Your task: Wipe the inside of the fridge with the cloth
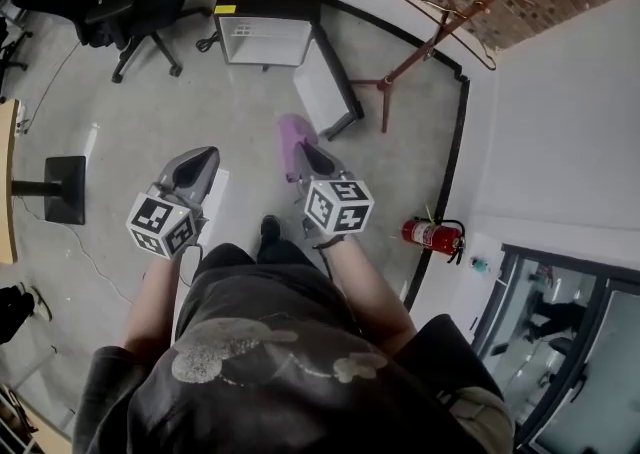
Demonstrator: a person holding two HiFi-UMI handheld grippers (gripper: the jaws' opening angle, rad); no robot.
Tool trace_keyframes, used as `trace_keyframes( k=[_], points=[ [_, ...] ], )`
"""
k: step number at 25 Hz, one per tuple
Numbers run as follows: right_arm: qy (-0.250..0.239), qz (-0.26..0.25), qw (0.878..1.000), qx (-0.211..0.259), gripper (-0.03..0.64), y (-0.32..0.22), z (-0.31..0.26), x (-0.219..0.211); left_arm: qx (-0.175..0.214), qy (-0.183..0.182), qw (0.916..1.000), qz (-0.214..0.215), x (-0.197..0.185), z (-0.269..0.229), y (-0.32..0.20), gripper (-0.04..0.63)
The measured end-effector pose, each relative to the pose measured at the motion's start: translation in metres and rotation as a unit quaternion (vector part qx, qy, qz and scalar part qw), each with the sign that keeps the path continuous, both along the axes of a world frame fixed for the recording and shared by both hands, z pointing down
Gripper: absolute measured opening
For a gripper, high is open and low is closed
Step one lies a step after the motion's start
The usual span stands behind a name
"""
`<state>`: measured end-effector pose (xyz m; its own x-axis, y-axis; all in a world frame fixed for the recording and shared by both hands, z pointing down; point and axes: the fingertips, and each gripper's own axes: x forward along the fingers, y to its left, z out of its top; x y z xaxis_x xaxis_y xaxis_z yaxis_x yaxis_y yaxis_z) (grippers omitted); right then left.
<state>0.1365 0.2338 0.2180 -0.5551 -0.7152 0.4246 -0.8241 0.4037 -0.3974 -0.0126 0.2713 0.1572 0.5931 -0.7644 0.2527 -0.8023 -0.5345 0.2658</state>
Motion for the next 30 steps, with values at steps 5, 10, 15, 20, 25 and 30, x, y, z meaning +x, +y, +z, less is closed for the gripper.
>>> trace_keyframes(
  k=[5, 10, 15, 20, 25, 30],
  points=[
    [0.008, -0.018, 1.0, -0.006, 0.012, -0.036, 0.004, -0.008, 0.005, -0.022, 0.9997, -0.002, -0.007, 0.001, -0.034, 0.018],
    [0.011, -0.024, 1.0, -0.002, 0.012, -0.08, 0.006, -0.026, 0.01, -0.009, 0.9999, -0.004, -0.017, 0.004, -0.08, 0.018],
    [0.018, -0.014, 1.0, 0.009, 0.012, -0.147, 0.008, -0.042, 0.013, -0.002, 0.9998, 0.015, -0.032, 0.017, -0.15, 0.017],
    [0.021, 0.008, 1.0, -0.008, 0.012, -0.222, 0.015, -0.063, 0.003, -0.003, 0.9993, 0.038, -0.053, 0.025, -0.238, 0.018],
    [0.028, 0.027, 0.998, -0.04, 0.012, -0.291, 0.036, -0.09, -0.019, -0.001, 0.9978, 0.064, -0.074, 0.044, -0.318, 0.018],
    [0.031, 0.047, 0.996, -0.065, 0.012, -0.355, 0.056, -0.112, -0.024, -0.003, 0.9952, 0.095, -0.094, 0.064, -0.389, 0.017]
  ],
)
